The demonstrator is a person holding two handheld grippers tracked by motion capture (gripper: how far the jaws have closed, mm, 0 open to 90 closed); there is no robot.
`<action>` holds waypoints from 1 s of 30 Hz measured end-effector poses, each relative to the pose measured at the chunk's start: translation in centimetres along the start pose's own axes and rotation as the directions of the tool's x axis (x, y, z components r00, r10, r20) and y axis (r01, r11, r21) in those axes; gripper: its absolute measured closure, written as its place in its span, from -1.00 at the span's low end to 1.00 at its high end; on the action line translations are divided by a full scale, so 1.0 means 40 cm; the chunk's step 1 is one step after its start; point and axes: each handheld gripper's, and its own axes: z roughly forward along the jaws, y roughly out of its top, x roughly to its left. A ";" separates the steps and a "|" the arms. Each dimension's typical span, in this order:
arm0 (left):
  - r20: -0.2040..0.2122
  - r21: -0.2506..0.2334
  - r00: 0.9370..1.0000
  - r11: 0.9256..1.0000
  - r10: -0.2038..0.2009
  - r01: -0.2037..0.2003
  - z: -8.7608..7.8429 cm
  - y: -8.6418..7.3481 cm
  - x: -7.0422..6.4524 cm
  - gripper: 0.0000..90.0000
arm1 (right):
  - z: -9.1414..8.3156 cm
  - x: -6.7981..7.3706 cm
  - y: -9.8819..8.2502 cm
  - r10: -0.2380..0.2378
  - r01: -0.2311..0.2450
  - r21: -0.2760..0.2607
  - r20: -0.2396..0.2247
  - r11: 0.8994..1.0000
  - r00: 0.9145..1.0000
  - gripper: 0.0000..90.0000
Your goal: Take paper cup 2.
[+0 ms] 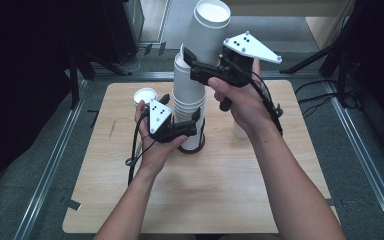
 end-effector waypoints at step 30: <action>0.031 0.057 0.999 0.998 -0.036 0.034 -0.103 -0.069 -0.025 -1.00 | -0.129 -0.104 -0.023 0.021 -0.018 -0.037 0.086 0.999 0.996 -0.70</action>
